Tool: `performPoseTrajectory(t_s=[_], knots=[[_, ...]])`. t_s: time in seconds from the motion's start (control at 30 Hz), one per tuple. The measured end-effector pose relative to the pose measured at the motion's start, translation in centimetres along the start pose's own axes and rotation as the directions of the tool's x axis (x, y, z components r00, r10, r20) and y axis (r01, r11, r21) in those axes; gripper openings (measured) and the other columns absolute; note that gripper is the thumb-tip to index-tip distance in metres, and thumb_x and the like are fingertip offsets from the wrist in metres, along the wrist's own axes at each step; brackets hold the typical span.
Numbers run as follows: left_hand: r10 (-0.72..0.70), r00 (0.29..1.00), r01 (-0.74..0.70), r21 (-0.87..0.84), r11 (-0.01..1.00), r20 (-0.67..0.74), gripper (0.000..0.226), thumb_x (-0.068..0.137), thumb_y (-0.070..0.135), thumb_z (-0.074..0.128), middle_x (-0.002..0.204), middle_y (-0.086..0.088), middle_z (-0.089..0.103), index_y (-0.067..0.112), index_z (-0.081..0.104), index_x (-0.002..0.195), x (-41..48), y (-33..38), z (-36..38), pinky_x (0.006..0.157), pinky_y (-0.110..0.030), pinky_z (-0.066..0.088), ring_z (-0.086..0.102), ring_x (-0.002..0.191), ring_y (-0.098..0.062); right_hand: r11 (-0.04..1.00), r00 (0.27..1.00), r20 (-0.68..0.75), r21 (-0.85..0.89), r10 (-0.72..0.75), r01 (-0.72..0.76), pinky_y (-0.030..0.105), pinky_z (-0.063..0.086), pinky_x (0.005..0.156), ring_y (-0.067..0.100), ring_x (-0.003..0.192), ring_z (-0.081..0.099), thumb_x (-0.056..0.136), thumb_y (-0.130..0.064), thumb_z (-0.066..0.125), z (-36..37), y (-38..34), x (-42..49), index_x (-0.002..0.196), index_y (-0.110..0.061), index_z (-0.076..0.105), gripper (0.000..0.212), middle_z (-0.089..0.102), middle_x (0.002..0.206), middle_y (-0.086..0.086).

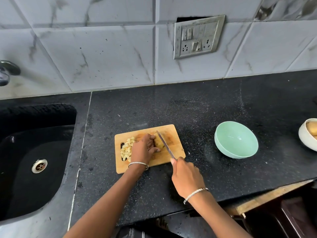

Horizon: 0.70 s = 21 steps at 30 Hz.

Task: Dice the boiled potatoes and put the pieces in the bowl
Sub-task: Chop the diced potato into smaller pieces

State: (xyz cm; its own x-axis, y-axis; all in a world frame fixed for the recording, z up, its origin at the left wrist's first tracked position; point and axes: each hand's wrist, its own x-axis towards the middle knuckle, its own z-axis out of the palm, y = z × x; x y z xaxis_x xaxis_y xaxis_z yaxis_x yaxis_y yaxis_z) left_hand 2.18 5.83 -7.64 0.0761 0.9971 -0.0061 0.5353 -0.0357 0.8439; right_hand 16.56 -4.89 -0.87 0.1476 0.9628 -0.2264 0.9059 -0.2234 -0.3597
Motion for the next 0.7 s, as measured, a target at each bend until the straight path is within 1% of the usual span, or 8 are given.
performPoseTrajectory(t_s=[0.07, 0.17, 0.2, 0.33, 0.4, 0.47, 0.57, 0.7], knots=[[-0.009, 1.0, 0.009, -0.013, 1.0, -0.004, 0.046, 0.069, 0.01, 0.084, 0.098, 0.003, 0.072, 0.012, 0.063, 0.11, -0.1, -0.1, 0.1, 0.092, -0.024, 0.053, 0.067, 0.099, -0.007, 1.0, 1.0, 0.006, -0.01, -0.005, 0.005, 0.037, 0.037, 0.063, 0.039, 0.097, 0.063, 0.106, -0.041, 0.022, 0.6, -0.6, 1.1, 0.108, -0.012, 0.05, 0.041, 0.066, 0.103, 0.013], [-0.032, 0.999, 0.032, -0.03, 0.999, -0.01, 0.045, 0.071, 0.005, 0.082, 0.098, 0.002, 0.071, 0.01, 0.063, 0.112, -0.3, -0.3, 0.2, 0.084, -0.007, 0.048, 0.066, 0.096, -0.004, 1.0, 1.0, 0.022, -0.007, 0.004, -0.004, 0.037, 0.038, 0.063, 0.039, 0.099, 0.064, 0.106, -0.039, 0.024, 1.4, -1.0, 1.9, 0.11, -0.01, 0.049, 0.039, 0.067, 0.106, 0.014], [-0.033, 0.999, 0.032, -0.033, 0.999, -0.012, 0.045, 0.072, 0.004, 0.081, 0.097, 0.002, 0.07, 0.01, 0.062, 0.112, -0.3, -0.3, 0.3, 0.083, -0.005, 0.046, 0.066, 0.096, -0.004, 1.0, 1.0, 0.024, -0.001, 0.007, -0.007, 0.038, 0.039, 0.063, 0.039, 0.099, 0.064, 0.106, -0.039, 0.024, 1.6, -1.1, 2.0, 0.11, -0.01, 0.048, 0.038, 0.067, 0.106, 0.014], [-0.017, 1.0, 0.017, -0.011, 1.0, -0.025, 0.046, 0.072, 0.006, 0.081, 0.101, 0.001, 0.072, 0.012, 0.062, 0.114, -0.2, -0.3, 0.3, 0.089, -0.016, 0.05, 0.065, 0.094, -0.001, 1.0, 1.0, 0.026, 0.0, 0.01, -0.01, 0.038, 0.038, 0.063, 0.039, 0.1, 0.063, 0.106, -0.038, 0.024, 2.1, -1.3, 1.9, 0.11, -0.011, 0.047, 0.036, 0.066, 0.106, 0.014], [-0.02, 1.0, 0.02, -0.01, 1.0, -0.02, 0.048, 0.072, 0.006, 0.081, 0.105, -0.001, 0.071, 0.013, 0.062, 0.115, -0.1, -0.4, 0.4, 0.088, -0.013, 0.048, 0.067, 0.098, -0.005, 1.0, 1.0, 0.028, -0.005, 0.004, -0.004, 0.038, 0.038, 0.063, 0.039, 0.1, 0.063, 0.106, -0.039, 0.023, 2.2, -1.4, 1.8, 0.11, -0.011, 0.047, 0.036, 0.066, 0.106, 0.014], [-0.017, 1.0, 0.017, 0.003, 1.0, -0.019, 0.049, 0.072, 0.008, 0.082, 0.107, -0.002, 0.071, 0.015, 0.061, 0.115, -0.1, -0.5, 0.3, 0.089, -0.014, 0.048, 0.067, 0.101, -0.008, 1.0, 0.999, 0.035, -0.002, 0.005, -0.005, 0.038, 0.038, 0.063, 0.039, 0.1, 0.063, 0.106, -0.039, 0.023, 2.3, -1.6, 1.7, 0.11, -0.011, 0.047, 0.036, 0.066, 0.106, 0.014], [-0.01, 1.0, 0.01, 0.014, 1.0, -0.021, 0.049, 0.071, 0.01, 0.083, 0.105, -0.001, 0.072, 0.015, 0.062, 0.114, 0.0, -0.5, 0.3, 0.092, -0.021, 0.051, 0.067, 0.101, -0.008, 0.999, 0.999, 0.044, -0.014, 0.03, -0.029, 0.038, 0.038, 0.064, 0.039, 0.101, 0.063, 0.106, -0.039, 0.023, 2.5, -1.8, 1.9, 0.111, -0.012, 0.046, 0.036, 0.066, 0.108, 0.013], [0.009, 1.0, -0.008, 0.038, 0.999, -0.025, 0.044, 0.071, 0.01, 0.082, 0.097, 0.004, 0.073, 0.014, 0.063, 0.11, 0.1, -0.5, 0.3, 0.09, -0.023, 0.053, 0.068, 0.092, -0.003, 0.998, 0.998, 0.044, -0.042, 0.046, -0.045, 0.038, 0.04, 0.064, 0.037, 0.101, 0.064, 0.106, -0.039, 0.023, 2.9, -2.2, 2.3, 0.112, -0.013, 0.046, 0.036, 0.066, 0.108, 0.012]])
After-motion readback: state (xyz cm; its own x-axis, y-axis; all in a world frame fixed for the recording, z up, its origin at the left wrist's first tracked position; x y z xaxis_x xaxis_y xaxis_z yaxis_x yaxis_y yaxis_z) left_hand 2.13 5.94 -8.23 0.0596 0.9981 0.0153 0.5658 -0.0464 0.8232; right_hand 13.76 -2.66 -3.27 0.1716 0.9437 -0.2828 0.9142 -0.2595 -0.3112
